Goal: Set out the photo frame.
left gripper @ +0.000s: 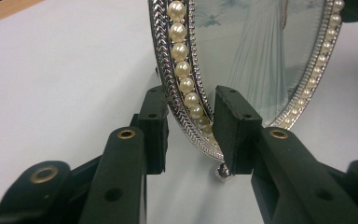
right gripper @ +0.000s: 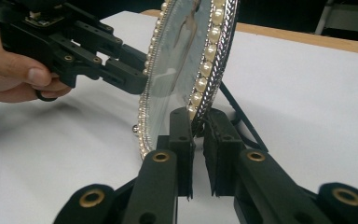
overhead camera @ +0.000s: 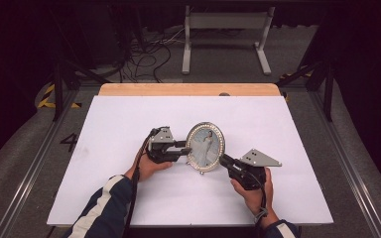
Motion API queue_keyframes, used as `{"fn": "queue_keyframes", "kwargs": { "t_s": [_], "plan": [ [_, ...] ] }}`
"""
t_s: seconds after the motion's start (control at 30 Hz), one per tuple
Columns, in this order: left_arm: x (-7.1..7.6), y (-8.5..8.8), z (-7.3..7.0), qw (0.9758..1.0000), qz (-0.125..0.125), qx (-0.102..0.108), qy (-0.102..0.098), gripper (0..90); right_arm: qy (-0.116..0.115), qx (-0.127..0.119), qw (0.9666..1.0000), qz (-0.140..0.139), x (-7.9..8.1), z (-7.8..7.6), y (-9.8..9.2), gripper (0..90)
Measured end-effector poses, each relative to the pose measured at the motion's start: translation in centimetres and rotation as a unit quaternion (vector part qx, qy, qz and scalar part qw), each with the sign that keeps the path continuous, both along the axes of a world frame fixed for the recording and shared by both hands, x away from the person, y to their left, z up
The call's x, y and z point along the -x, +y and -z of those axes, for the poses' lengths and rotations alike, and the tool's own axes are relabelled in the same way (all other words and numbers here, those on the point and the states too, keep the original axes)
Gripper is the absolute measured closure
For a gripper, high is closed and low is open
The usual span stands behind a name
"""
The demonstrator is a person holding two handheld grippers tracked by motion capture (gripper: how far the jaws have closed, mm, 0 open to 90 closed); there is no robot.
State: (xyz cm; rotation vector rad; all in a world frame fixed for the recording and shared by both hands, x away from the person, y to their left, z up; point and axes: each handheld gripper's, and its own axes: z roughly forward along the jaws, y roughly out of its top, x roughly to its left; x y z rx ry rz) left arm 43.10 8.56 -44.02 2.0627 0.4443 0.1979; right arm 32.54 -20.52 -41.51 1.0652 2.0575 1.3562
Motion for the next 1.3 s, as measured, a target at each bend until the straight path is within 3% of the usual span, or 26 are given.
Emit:
{"fn": "queue_keyframes", "kwargs": {
  "t_s": [0.37, 0.57, 0.73, 0.87, 1.1, 1.3],
  "plan": [
    [0.8, 0.8, 0.1, 1.0000, -0.001, -0.005, 0.008, 67.2, -0.001, 0.006, 1.0000, 0.003, -1.0, -0.1, 0.0, 81.9],
    [1.4, 0.3, 0.4, 0.9996, 0.009, -0.028, -0.001, 66.6, 0.001, 0.000, 0.9999, 0.015, -1.7, -0.1, -0.4, 83.3],
    [1.5, 0.3, 0.3, 0.9996, 0.008, -0.028, -0.002, 66.5, 0.000, 0.001, 0.9999, 0.013, -1.8, 0.0, -0.5, 83.2],
    [1.6, 0.4, 0.1, 0.9997, 0.004, -0.022, -0.011, 62.8, 0.000, 0.005, 0.9999, 0.014, -1.7, 0.0, -0.4, 83.1],
    [1.6, 0.9, -0.8, 0.9993, -0.024, 0.022, -0.019, 61.5, 0.006, 0.018, 0.9997, 0.012, -1.4, 0.2, 0.1, 80.8],
    [1.4, 1.2, -0.7, 0.9995, -0.024, 0.016, -0.017, 69.7, 0.008, 0.023, 0.9996, 0.012, -1.5, 0.3, 0.2, 82.6]
  ]
}}
